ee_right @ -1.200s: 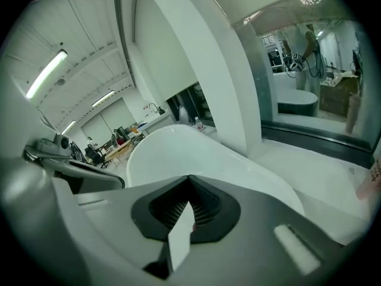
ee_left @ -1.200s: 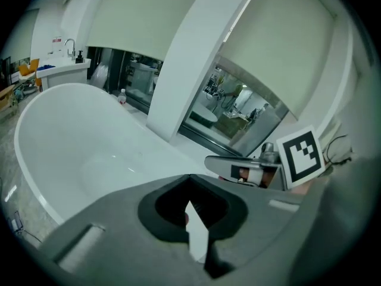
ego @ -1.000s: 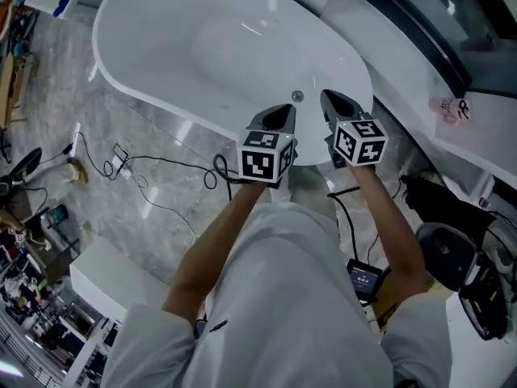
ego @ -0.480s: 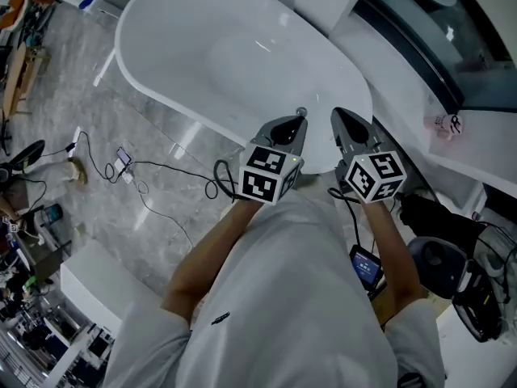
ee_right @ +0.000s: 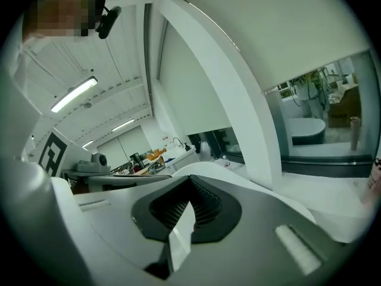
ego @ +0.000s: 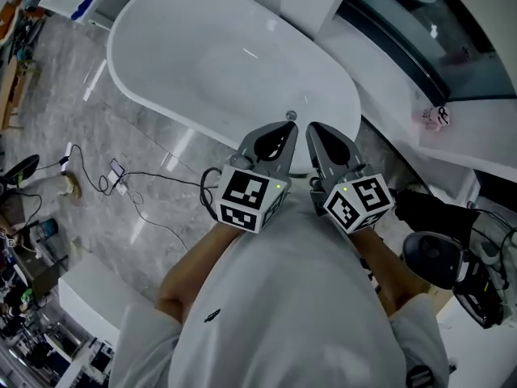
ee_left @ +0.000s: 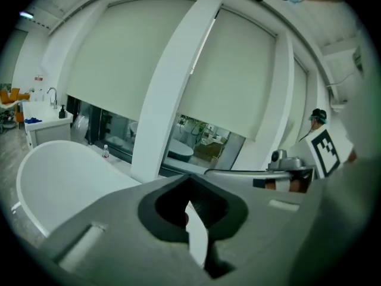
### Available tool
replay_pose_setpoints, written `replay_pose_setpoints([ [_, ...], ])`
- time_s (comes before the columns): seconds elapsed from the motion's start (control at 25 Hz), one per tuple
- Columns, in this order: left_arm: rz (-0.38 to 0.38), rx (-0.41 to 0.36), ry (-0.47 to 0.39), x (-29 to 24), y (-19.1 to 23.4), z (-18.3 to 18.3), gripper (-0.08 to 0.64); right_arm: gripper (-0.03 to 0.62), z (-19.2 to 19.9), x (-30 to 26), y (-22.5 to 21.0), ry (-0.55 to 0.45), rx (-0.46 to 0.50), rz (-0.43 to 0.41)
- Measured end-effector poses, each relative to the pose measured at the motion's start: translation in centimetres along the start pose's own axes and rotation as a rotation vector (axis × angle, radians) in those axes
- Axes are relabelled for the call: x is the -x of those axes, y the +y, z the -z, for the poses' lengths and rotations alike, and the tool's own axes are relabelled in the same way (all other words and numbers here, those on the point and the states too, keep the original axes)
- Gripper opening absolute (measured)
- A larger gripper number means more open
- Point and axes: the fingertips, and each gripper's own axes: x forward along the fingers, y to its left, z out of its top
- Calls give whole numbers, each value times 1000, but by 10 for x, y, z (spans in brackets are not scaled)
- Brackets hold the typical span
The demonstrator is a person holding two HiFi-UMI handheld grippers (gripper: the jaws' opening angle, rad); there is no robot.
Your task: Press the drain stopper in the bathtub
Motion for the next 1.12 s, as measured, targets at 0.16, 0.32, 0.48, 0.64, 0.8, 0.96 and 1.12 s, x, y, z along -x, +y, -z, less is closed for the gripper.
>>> replay_pose_setpoints([
  [0.16,-22,-54,-21,5,1,-2,-2,-6,-2,2,7,-24,9,23],
  [0.32,-63,-71,-73,6,9,-16,-2,-6,-12,3,7,-48,20,33],
  [0.48,-66,-77,-95,4,12,-23,-2,-6,-17,5,5,-66,11,47],
  [0.64,-48,-70,-70,1,4,-16,-2,-6,-19,14,6,-77,10,59],
  [0.8,-20,-88,-50,-1,-5,-6,-2,-6,-5,16,3,-56,-29,56],
  [0.96,4,-99,-44,0,-12,-3,-2,-6,5,10,10,-3,-48,-5],
  [1.12,-1,-65,-39,-3,-14,1,-2,-8,11,10,11,31,-60,-31],
])
